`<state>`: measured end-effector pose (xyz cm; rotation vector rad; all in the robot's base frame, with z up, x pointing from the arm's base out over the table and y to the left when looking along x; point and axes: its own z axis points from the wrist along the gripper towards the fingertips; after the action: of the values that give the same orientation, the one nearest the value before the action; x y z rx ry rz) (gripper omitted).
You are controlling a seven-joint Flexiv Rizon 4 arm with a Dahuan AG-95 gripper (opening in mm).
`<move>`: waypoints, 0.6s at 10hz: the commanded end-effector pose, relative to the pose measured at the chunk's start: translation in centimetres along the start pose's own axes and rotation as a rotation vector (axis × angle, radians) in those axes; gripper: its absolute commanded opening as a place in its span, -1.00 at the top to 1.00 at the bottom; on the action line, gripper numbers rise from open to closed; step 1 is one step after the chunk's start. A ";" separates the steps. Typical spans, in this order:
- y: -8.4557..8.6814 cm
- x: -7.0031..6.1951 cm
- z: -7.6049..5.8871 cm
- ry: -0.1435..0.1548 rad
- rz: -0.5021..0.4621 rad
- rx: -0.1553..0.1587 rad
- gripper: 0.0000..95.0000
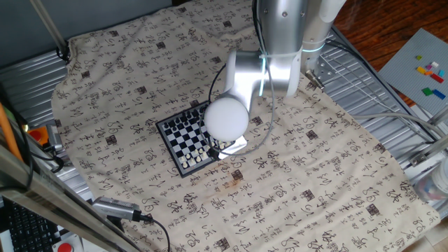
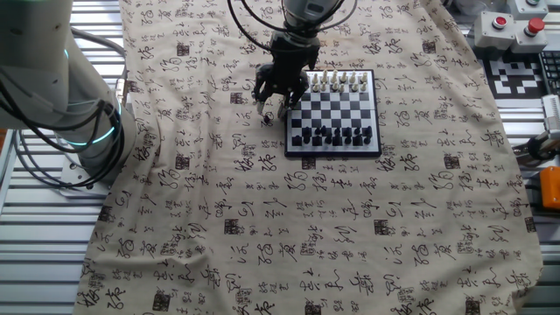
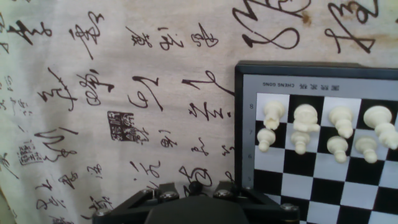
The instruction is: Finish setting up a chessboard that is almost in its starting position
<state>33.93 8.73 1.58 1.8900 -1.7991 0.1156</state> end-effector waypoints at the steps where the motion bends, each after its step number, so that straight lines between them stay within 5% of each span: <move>1: -0.1 0.6 0.1 0.003 0.001 0.009 0.20; 6: -0.1 0.7 0.2 0.003 0.015 0.017 0.20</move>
<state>34.01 8.27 1.67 1.8813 -1.8205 0.1436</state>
